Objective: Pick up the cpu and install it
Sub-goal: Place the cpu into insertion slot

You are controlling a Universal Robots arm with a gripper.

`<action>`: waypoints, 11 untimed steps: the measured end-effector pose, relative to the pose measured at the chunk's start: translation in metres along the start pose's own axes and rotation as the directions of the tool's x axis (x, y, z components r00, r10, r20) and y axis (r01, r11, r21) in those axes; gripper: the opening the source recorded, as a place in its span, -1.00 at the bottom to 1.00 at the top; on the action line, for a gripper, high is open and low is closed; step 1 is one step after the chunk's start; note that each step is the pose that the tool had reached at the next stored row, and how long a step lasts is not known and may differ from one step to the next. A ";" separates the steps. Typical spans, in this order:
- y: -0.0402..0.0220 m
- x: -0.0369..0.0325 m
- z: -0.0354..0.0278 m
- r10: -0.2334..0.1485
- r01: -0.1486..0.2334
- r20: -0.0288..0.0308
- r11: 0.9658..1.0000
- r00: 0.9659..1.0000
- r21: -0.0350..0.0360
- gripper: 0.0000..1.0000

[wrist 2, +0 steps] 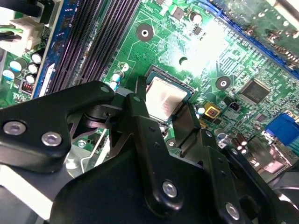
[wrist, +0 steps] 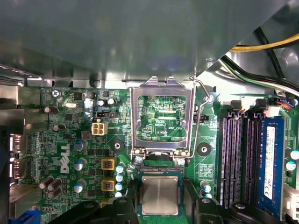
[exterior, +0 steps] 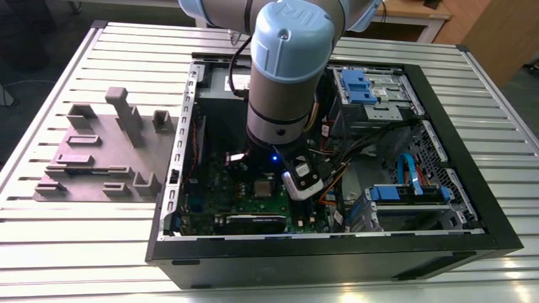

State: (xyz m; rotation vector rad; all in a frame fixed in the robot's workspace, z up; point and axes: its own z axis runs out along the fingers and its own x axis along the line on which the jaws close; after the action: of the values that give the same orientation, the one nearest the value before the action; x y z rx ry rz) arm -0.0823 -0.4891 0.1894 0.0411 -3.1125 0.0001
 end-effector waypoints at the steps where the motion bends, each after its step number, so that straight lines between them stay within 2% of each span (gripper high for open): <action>1: 0.0000 0.0000 -0.0004 0.000 0.000 0.000 1.000 1.000 0.000 -0.06; 11: -0.0001 0.0001 -0.0011 0.006 -0.006 -0.001 1.000 1.000 0.001 -0.06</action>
State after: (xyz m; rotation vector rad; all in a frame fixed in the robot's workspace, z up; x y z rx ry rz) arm -0.0824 -0.4892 0.1905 0.0315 -3.1114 0.0014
